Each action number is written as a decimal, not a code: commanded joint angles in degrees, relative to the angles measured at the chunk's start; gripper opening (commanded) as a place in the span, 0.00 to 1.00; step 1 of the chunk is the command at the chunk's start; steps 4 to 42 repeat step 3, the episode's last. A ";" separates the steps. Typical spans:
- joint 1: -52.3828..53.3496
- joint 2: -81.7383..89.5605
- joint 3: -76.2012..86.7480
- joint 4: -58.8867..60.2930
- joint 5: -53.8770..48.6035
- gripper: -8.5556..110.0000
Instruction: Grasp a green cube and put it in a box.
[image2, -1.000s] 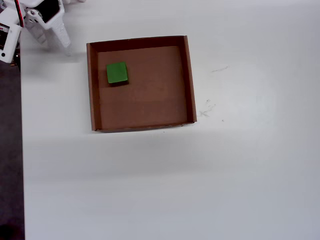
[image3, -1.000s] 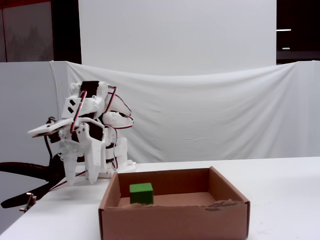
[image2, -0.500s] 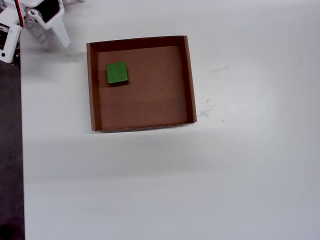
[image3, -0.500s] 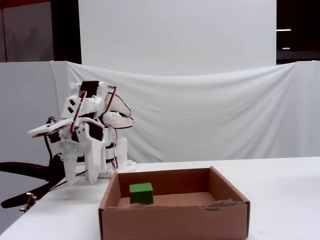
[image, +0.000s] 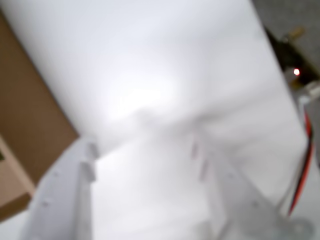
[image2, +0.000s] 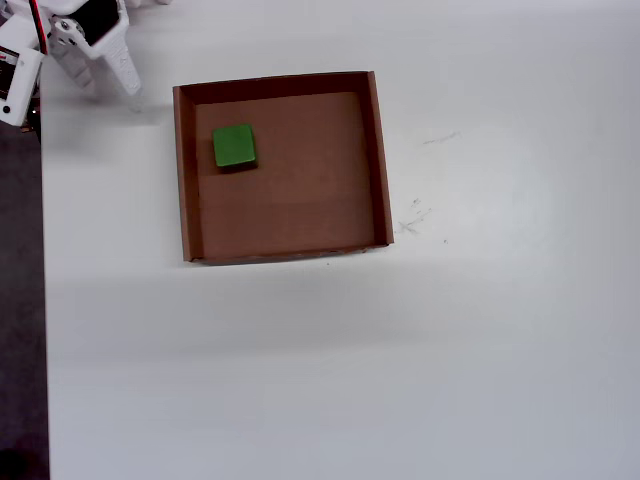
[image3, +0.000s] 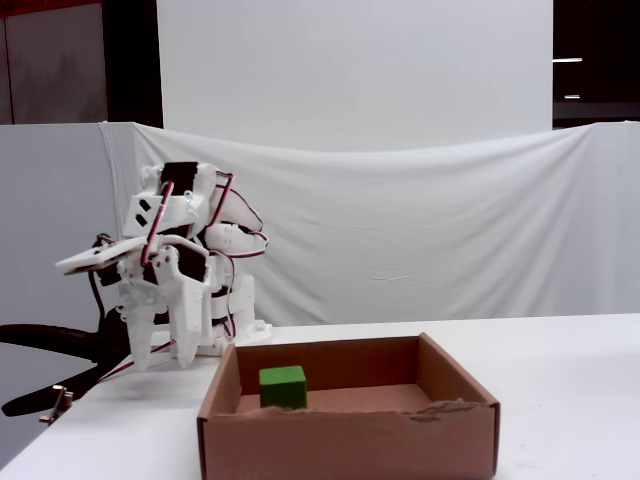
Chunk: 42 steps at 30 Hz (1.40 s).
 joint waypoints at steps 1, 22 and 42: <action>-0.44 0.44 -0.26 0.44 0.35 0.28; -0.44 0.44 -0.26 0.44 0.35 0.28; -0.44 0.44 -0.26 0.44 0.35 0.28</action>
